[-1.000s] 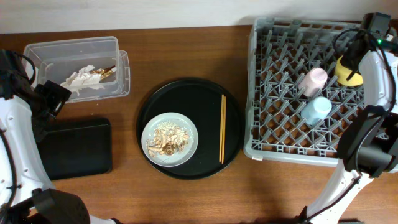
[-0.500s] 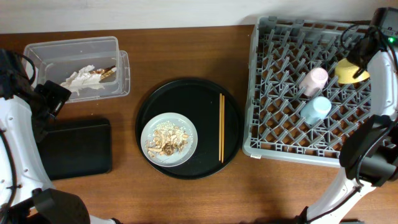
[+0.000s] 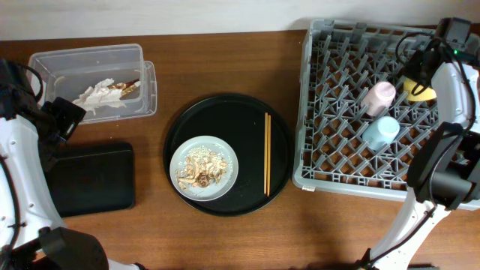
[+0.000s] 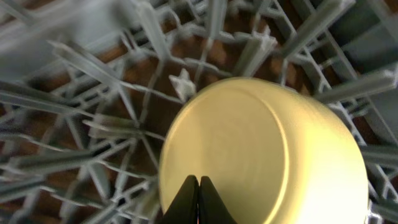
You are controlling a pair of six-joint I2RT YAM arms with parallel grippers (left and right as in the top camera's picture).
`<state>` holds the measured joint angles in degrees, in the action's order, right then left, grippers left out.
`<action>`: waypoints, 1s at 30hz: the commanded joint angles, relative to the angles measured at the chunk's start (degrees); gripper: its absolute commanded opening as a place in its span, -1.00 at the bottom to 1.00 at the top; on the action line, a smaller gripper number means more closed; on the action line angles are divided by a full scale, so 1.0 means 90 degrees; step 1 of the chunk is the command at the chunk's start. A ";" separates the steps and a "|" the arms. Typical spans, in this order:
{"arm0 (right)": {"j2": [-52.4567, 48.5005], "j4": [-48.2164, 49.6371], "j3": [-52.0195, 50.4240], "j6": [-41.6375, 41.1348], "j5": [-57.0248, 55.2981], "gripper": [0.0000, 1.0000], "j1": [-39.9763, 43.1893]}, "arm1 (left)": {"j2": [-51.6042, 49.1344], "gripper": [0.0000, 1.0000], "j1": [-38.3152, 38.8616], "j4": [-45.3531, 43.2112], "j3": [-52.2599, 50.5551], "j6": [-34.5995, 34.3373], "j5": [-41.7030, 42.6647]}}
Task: Sort waste into correct bins and load items into the dishwasher rack
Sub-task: 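Release the yellow bowl and raise the right gripper from the rack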
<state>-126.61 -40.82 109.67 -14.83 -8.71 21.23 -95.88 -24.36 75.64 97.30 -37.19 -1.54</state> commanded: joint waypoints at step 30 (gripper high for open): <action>0.0194 -0.0631 0.0017 0.0284 -0.1061 -0.91 0.0274 | 0.0109 0.98 -0.0039 -0.0010 0.0027 -0.0061 -0.0044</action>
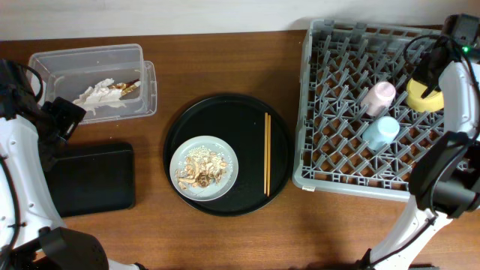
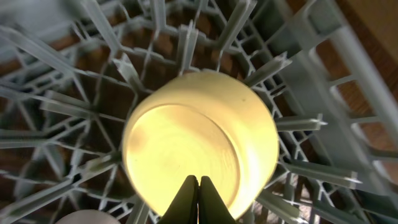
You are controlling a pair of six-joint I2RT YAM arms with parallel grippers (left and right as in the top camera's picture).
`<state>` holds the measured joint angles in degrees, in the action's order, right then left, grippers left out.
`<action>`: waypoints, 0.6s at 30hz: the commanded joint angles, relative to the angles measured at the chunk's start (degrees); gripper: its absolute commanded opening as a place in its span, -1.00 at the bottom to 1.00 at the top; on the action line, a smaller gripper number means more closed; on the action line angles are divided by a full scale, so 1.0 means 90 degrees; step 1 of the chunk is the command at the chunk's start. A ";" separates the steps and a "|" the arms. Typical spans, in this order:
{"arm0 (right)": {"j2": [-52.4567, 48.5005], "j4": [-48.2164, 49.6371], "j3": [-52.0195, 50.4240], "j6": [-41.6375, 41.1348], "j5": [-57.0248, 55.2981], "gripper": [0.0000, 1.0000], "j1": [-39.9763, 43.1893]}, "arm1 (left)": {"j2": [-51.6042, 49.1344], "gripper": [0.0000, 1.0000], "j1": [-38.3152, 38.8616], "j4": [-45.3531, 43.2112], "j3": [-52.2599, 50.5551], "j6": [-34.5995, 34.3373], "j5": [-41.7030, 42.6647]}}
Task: Sort waste into correct bins and load items into the dishwasher rack
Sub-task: 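Release the yellow bowl and raise the right gripper from the rack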
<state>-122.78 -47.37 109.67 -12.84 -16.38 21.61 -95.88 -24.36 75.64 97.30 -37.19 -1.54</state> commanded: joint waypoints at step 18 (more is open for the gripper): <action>0.0843 -0.0197 0.0019 0.0039 0.2059 -0.92 0.0971 | 0.0109 0.98 -0.0039 -0.0007 0.0027 -0.0061 -0.0044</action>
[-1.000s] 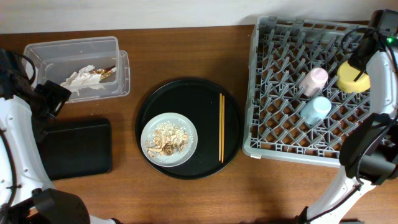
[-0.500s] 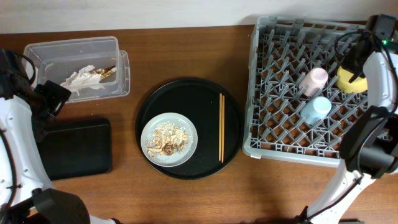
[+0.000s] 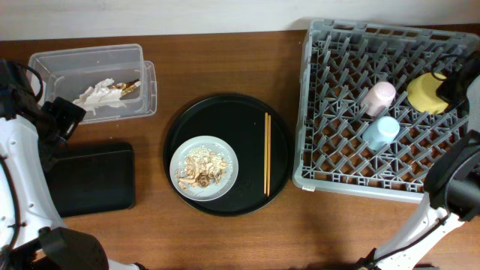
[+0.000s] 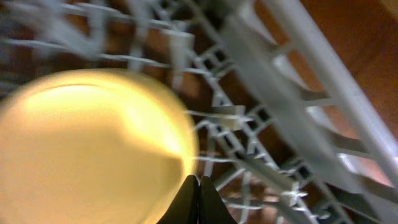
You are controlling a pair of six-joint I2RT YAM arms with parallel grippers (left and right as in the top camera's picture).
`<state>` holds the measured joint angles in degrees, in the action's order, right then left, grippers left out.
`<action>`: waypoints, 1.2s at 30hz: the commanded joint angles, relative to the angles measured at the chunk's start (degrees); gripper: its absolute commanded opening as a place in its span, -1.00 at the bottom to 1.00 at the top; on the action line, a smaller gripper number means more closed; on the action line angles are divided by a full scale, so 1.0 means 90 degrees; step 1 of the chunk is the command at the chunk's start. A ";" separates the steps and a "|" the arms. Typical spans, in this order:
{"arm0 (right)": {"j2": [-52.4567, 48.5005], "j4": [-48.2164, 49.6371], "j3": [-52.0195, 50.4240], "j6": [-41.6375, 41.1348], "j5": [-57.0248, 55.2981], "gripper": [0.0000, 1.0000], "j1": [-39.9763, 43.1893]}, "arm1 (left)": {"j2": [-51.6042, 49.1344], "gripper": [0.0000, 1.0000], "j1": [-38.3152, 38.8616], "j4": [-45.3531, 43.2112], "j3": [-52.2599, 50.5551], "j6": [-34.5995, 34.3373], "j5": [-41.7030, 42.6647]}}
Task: Sort waste into correct bins and load items into the dishwasher rack
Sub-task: 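Release the yellow bowl and raise the right gripper from the rack, then move the right gripper left over the round tray toward the chopsticks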
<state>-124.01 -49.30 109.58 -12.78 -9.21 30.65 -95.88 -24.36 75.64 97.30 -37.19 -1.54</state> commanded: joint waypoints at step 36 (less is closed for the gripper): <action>0.1015 -0.2300 -0.1489 -0.1642 0.0675 0.34 -0.5455 | 0.0109 0.98 -0.0039 -0.0007 0.0027 -0.0061 -0.0044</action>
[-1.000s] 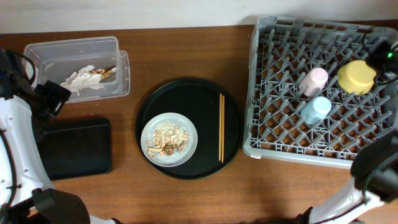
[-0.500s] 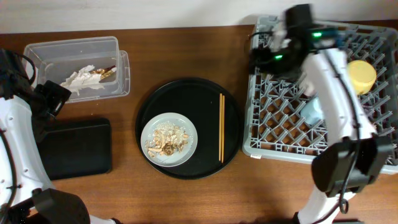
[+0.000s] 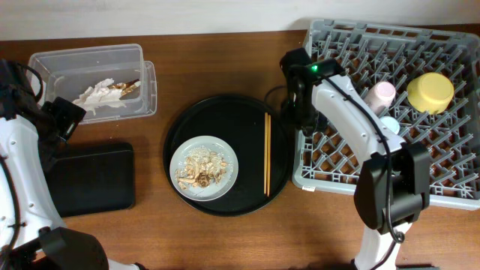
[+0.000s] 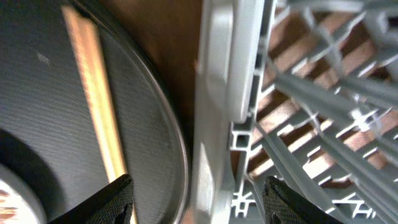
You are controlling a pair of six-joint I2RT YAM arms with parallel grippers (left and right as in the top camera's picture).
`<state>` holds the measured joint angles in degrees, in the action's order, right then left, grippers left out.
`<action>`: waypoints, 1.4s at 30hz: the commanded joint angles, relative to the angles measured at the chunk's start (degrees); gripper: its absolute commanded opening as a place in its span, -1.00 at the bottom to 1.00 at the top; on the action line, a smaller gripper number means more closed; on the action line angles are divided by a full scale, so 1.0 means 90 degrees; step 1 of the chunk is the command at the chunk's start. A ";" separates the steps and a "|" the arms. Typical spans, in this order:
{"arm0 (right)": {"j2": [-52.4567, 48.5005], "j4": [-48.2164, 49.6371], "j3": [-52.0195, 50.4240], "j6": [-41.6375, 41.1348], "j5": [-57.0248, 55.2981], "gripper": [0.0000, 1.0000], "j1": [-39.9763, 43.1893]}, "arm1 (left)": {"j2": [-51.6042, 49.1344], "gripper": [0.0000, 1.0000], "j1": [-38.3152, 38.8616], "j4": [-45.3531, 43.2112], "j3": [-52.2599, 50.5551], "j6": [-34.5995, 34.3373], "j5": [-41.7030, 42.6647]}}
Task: Sort waste into correct bins and load items into the dishwasher rack
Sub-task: 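Move the right gripper left over the round tray toward the chopsticks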
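My right gripper (image 4: 199,208) stands open and empty over the gap between the black tray (image 4: 163,118) and the grey dishwasher rack's left wall (image 4: 219,81). From overhead it hangs at the rack's left edge (image 3: 298,112). The wooden chopsticks (image 3: 267,154) lie on the tray's right side, and in the wrist view the chopsticks (image 4: 96,112) are just left of my fingers. A plate of food scraps (image 3: 203,168) sits on the tray. The yellow cup (image 3: 430,91) stands in the rack at its right, near a pink cup (image 3: 381,96) and a blue cup (image 3: 390,124). My left gripper (image 3: 63,118) stays at the table's left edge.
A clear plastic bin (image 3: 45,64) holding crumpled paper and scraps stands at the back left. A black bin (image 3: 90,178) lies in front of it. The rack (image 3: 352,180) fills the right side of the table.
My right gripper was shut over the yellow cup at the rack's right side. It is now open at the rack's left wall beside the tray. The yellow cup stays in the rack.
My right gripper hung shut over the yellow cup at the rack's far right at all three earlier moments, the cup sitting among the tines. Now the arm has crossed to the rack's left edge with the jaws open. The left arm has not moved.
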<state>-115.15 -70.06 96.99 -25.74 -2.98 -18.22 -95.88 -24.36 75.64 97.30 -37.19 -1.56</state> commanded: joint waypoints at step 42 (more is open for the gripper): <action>0.0051 -0.2220 -0.1086 0.0765 0.0253 -0.20 -0.0017 | 0.0109 0.98 -0.0039 -0.0007 0.0027 -0.0061 -0.0041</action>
<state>-114.15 -89.43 88.31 -19.03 -0.49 -18.22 -95.88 -24.36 75.64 97.30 -37.19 -1.54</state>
